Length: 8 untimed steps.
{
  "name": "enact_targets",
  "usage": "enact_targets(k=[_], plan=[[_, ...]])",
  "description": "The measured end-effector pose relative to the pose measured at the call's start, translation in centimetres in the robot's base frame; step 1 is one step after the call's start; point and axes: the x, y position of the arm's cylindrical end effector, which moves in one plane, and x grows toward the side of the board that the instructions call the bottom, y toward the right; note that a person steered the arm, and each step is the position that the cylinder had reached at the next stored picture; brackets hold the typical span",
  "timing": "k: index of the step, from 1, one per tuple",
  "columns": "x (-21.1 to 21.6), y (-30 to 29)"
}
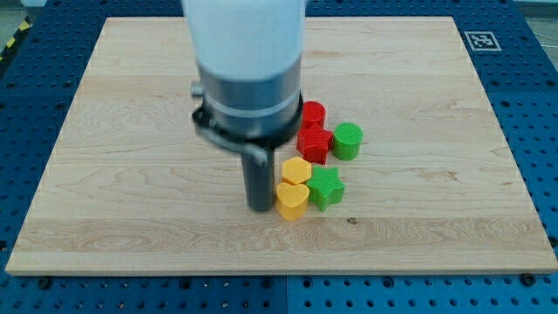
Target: Move your arm to the bottom of the yellow heart
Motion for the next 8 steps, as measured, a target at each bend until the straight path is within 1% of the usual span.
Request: enact_targets(k=[1, 2, 3, 6, 7, 8], plan=[[-3.2, 2.6], [-3.3, 5.0], [-0.9, 3.7], [-1.0, -13.6], [1.2, -15.0], [5.6, -13.6]])
